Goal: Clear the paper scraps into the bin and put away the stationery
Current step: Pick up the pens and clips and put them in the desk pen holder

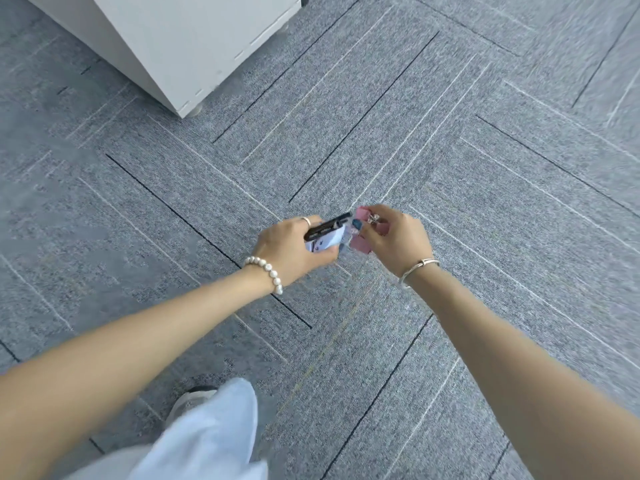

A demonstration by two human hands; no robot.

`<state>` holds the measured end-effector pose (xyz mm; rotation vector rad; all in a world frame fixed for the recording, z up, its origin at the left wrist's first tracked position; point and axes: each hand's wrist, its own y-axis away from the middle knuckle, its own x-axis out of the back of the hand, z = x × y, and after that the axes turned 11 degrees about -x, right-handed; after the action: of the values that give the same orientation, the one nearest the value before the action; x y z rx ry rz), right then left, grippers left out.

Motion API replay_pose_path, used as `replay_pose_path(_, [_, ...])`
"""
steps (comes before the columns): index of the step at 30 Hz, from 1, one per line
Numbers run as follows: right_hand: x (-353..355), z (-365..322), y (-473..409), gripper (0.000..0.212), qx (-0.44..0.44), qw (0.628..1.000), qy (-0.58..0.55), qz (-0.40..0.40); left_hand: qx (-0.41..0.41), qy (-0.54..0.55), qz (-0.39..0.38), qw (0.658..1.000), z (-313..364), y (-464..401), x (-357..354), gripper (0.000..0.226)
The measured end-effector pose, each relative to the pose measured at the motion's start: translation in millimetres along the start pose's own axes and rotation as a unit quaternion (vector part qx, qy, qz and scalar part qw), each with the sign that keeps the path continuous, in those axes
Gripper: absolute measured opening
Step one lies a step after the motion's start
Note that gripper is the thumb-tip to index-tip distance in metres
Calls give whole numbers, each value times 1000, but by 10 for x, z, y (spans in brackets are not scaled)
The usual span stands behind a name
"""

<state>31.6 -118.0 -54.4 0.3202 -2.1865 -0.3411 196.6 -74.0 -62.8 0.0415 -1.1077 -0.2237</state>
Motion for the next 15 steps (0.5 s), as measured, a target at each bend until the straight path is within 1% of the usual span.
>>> replay_pose_path(3, [217, -371, 176, 21, -30, 996, -50, 60, 65, 65, 49, 995, 259, 19, 510, 46])
replay_pose_path(4, [315, -517, 273, 21, -34, 995, -59, 70, 73, 73, 58, 993, 356, 46, 717, 45])
replay_pose_path(6, [593, -841, 495, 22, -36, 996, -54, 67, 70, 60, 47, 995, 565, 146, 1194, 36])
replay_pose_path(7, [772, -1006, 607, 22, -34, 996, -48, 60, 68, 47, 36, 996, 669, 207, 1457, 35])
replay_pose_path(9, [1191, -1351, 843, 21, -32, 997, -45, 55, 78, 31, 28, 996, 867, 348, 2009, 41])
replay_pose_path(11, [1667, -1753, 1089, 20, -33, 997, -47, 57, 96, 40, 42, 994, 1102, 492, 2602, 47])
replay_pose_path(15, [2697, -2700, 1696, 21, -19, 997, -55, 59, 105, 68, 73, 990, 1724, 834, 3883, 41])
